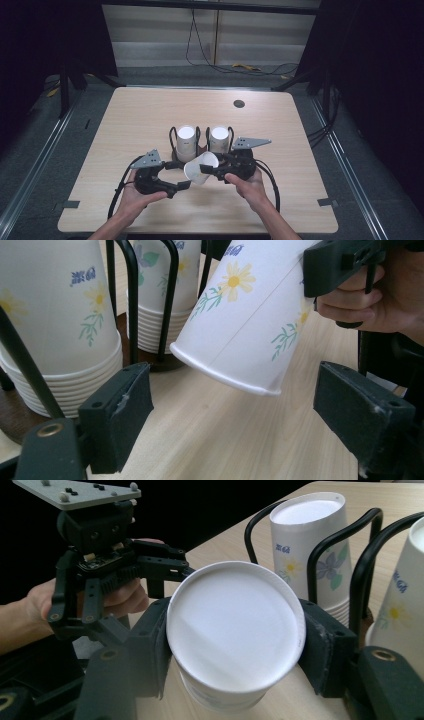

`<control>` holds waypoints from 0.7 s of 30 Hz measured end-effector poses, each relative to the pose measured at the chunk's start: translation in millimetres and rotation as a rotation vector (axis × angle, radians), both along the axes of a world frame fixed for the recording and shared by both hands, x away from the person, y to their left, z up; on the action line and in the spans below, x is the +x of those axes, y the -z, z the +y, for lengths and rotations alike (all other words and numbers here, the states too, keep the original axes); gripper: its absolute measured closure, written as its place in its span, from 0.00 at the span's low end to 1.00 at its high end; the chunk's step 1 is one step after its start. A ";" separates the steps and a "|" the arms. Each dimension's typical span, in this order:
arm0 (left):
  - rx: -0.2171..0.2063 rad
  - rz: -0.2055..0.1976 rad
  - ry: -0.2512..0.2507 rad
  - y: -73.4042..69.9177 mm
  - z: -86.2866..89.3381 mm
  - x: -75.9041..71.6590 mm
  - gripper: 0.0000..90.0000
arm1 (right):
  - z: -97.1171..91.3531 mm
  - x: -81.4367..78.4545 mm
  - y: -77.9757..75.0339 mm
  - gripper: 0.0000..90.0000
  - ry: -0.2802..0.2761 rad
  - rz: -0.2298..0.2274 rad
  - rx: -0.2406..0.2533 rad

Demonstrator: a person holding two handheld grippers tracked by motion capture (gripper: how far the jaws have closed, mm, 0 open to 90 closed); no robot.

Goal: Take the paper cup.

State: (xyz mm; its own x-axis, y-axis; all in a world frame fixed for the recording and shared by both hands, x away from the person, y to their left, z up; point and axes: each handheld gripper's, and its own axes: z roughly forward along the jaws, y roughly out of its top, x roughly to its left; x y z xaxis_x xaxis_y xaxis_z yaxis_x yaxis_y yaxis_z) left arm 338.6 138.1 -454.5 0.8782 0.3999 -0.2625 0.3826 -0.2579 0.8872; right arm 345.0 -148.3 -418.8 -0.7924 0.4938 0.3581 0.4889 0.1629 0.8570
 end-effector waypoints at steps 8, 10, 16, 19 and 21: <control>0.014 -0.005 0.012 6.1 -3.7 -0.9 0.17 | 5.0 -1.1 4.2 0.43 -0.025 0.012 0.028; 0.015 -0.005 0.011 7.1 -3.9 -0.9 0.17 | 5.8 -0.9 5.4 0.43 -0.025 0.014 0.033; 0.033 -0.007 0.004 9.4 -5.4 0.1 0.17 | 7.6 0.2 6.9 0.43 -0.034 0.022 0.047; 0.023 -0.009 0.008 10.0 -5.9 0.9 0.17 | 9.3 -0.5 6.4 0.43 -0.045 0.020 0.046; 0.011 -0.005 0.018 10.3 -5.9 1.6 0.17 | 9.8 -0.6 6.3 0.43 -0.046 0.022 0.048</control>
